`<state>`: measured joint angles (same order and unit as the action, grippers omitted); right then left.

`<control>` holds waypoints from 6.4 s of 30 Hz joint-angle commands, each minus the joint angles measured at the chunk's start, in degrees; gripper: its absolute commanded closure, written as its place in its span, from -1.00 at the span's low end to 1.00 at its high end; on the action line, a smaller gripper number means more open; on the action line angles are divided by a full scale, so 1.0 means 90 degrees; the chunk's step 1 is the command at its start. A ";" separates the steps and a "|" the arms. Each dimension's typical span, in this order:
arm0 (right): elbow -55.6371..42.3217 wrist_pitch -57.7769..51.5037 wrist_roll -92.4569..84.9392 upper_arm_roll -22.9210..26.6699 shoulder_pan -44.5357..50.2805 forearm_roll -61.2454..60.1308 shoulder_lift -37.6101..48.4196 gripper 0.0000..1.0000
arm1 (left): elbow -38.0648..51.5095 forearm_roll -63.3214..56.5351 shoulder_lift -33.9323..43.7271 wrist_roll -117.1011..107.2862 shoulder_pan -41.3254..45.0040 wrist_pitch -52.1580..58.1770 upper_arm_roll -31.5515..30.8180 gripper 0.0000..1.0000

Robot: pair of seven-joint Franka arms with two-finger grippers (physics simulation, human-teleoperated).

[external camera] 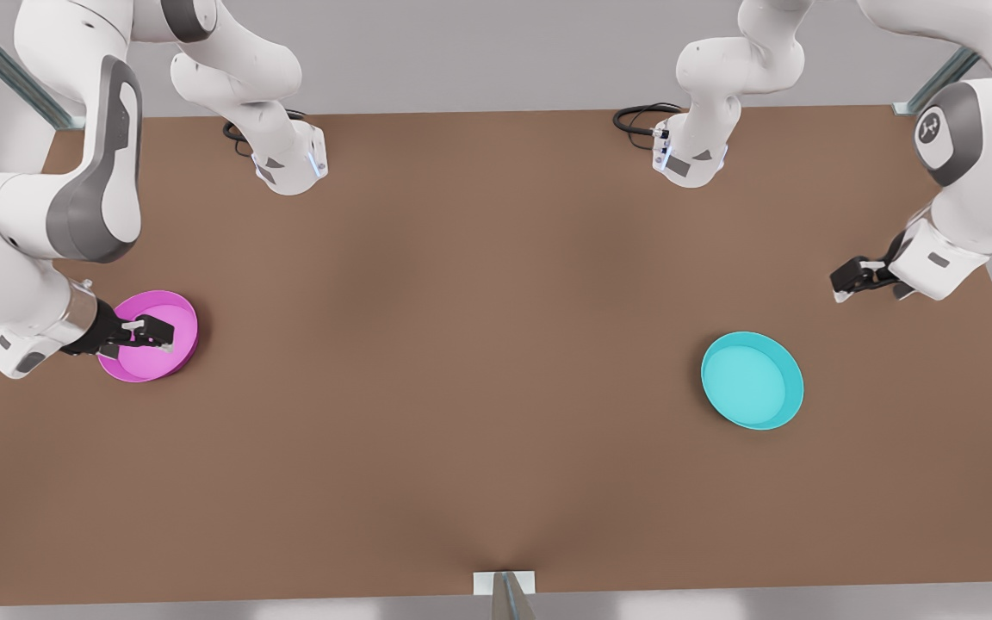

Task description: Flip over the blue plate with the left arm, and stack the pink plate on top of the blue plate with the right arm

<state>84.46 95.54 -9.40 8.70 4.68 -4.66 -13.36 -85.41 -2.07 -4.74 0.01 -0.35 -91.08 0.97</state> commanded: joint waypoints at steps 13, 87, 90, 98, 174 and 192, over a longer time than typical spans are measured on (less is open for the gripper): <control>0.0010 0.0039 0.0020 -0.0009 0.0125 0.0019 -0.0107 -1.00 | -0.1818 0.1890 -0.0997 0.0878 0.0263 -0.2536 0.1230 -1.00; -0.0020 0.0010 0.0059 0.0010 0.0222 0.0205 -0.0224 -1.00 | 0.0076 0.3463 -0.4728 0.3984 -0.0782 -0.1892 0.1416 0.57; -0.0020 0.0010 0.0059 0.0010 0.0222 0.0205 -0.0214 -1.00 | 0.0174 0.3765 -0.4630 0.3847 -0.0772 -0.1755 0.1416 0.57; -0.0010 0.0010 0.0059 0.0010 0.0212 0.0205 -0.0224 -1.00 | 0.0311 0.3892 -0.4123 0.3202 -0.0509 -0.1501 0.1230 0.57; 0.0039 -0.0049 0.0078 0.0039 0.0105 -0.0049 -0.0449 -1.00 | 0.2811 -1.1782 -0.7384 -0.6866 0.6952 0.3011 -0.2334 0.57; 0.0029 -0.0059 0.0078 0.0039 0.0105 -0.0049 -0.0449 -1.00 | 0.3396 -1.0756 -0.7452 -0.7295 0.7109 0.2142 -0.3242 -1.00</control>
<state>84.73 95.01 -8.70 9.05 5.63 -5.10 -17.41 -53.54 -100.40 -71.79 -68.41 63.64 -74.07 -28.98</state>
